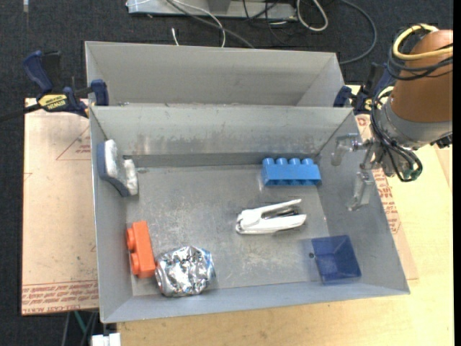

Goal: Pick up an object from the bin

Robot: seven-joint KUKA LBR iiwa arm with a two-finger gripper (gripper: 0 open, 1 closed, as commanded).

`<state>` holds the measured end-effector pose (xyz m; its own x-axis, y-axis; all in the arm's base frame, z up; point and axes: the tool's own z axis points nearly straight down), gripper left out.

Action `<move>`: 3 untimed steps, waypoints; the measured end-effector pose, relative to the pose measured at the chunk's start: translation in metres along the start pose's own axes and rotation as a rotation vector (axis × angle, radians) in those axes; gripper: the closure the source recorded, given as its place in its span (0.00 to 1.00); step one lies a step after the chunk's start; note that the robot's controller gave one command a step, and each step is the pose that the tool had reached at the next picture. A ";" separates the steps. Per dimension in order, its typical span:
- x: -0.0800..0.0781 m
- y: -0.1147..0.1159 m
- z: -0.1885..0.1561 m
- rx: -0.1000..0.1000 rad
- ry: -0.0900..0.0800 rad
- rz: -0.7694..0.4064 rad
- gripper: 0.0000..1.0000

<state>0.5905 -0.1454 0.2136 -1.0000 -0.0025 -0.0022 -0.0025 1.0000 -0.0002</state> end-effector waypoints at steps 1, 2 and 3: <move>0.000 0.000 0.000 0.000 0.000 0.000 0.00; -0.012 0.011 0.069 -0.002 0.001 -0.041 0.00; -0.036 0.009 0.084 0.005 -0.015 -0.238 0.00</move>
Offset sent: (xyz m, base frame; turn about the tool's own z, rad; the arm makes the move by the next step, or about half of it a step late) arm 0.0121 0.0096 -0.0674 -0.0421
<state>0.6265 -0.1363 0.1293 -0.9711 -0.2382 -0.0168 -0.2381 0.9712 -0.0073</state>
